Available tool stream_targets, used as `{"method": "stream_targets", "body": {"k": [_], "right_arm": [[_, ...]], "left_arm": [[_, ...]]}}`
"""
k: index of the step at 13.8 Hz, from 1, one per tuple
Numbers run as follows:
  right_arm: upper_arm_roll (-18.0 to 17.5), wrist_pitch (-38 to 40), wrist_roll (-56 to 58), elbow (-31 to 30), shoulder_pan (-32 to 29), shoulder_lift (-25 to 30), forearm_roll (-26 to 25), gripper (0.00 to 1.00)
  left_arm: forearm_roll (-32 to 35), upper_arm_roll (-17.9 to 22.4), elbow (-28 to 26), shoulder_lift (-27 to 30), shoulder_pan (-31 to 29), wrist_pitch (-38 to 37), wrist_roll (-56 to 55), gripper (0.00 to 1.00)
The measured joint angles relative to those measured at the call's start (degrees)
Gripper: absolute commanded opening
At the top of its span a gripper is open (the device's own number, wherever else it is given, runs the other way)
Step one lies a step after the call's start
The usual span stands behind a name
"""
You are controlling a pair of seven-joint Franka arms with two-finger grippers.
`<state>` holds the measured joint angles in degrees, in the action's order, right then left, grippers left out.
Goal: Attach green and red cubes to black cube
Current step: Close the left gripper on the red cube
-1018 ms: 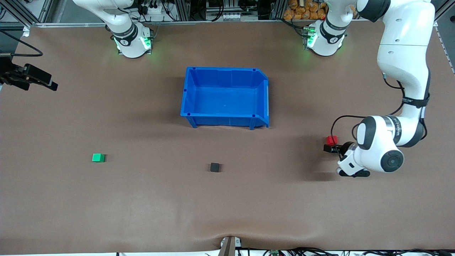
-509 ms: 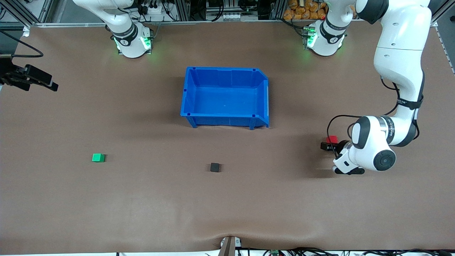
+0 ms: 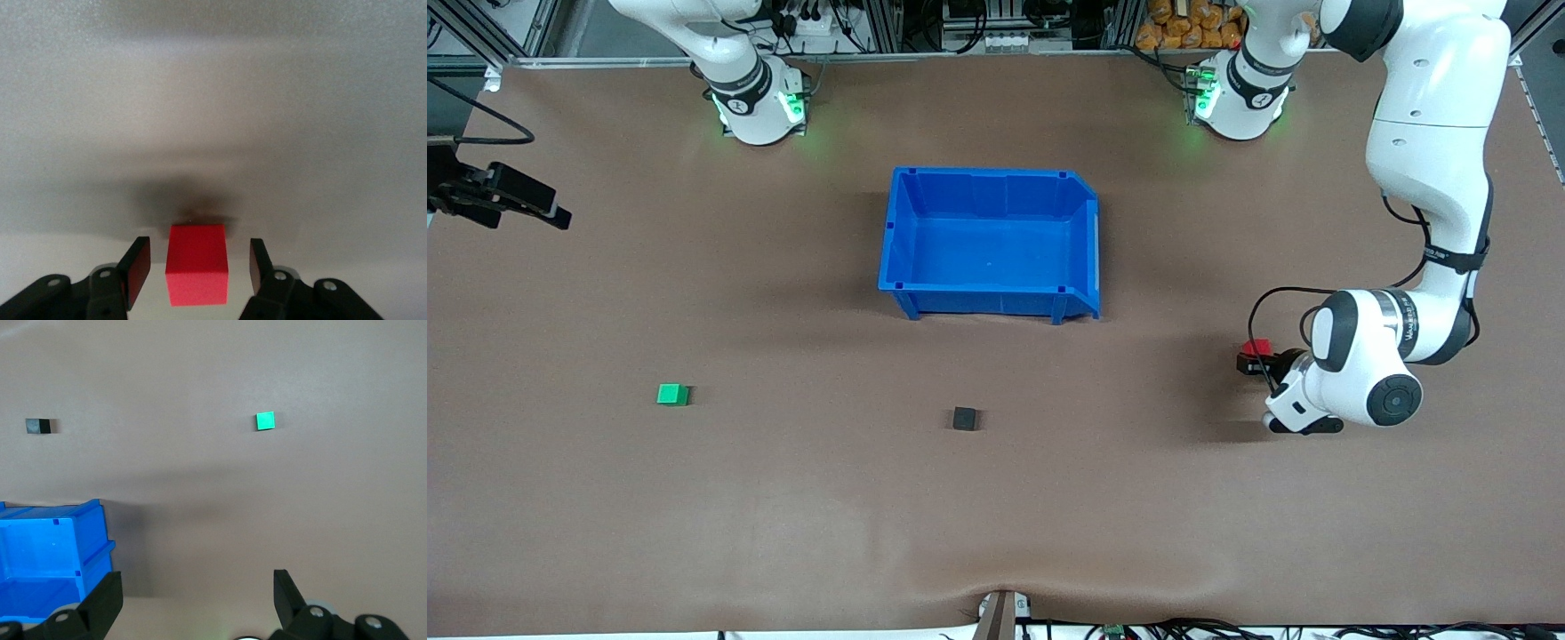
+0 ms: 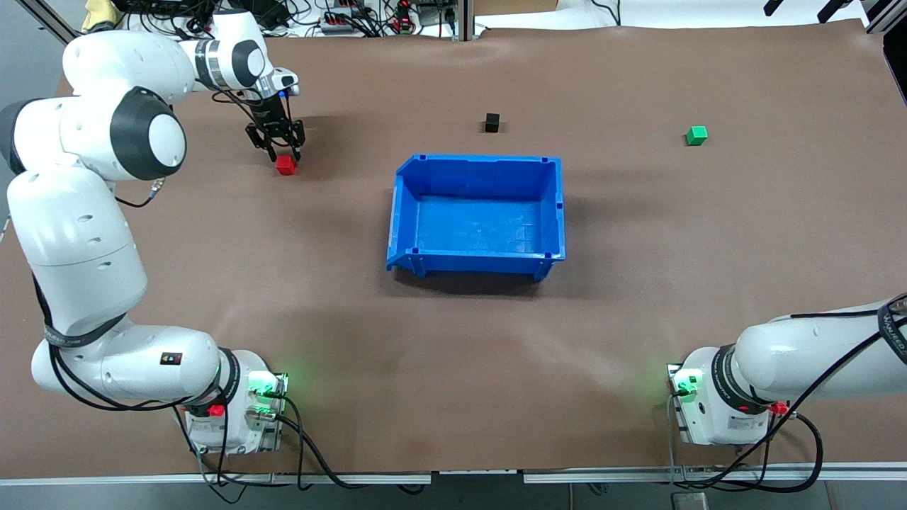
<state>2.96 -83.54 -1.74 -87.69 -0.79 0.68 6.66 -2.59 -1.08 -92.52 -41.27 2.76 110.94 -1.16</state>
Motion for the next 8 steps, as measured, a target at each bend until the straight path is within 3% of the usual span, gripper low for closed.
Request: {"method": "stream_targets", "body": {"k": [2, 6, 8], "right_arm": [[0.0, -0.3, 0.0, 0.0, 0.0, 0.0, 0.0, 1.00], [-0.1, -1.0, 0.0, 0.0, 0.1, -0.1, 0.0, 1.00], [-0.2, -1.1, 0.0, 0.0, 0.3, -0.6, 0.0, 1.00]], "left_arm": [[0.0, 0.0, -0.1, 0.0, 0.0, 0.0, 0.0, 0.60], [0.0, 0.0, -0.7, 0.0, 0.0, 0.0, 0.0, 0.39], [0.0, 0.0, -0.8, 0.0, 0.0, 0.0, 0.0, 0.25]]}}
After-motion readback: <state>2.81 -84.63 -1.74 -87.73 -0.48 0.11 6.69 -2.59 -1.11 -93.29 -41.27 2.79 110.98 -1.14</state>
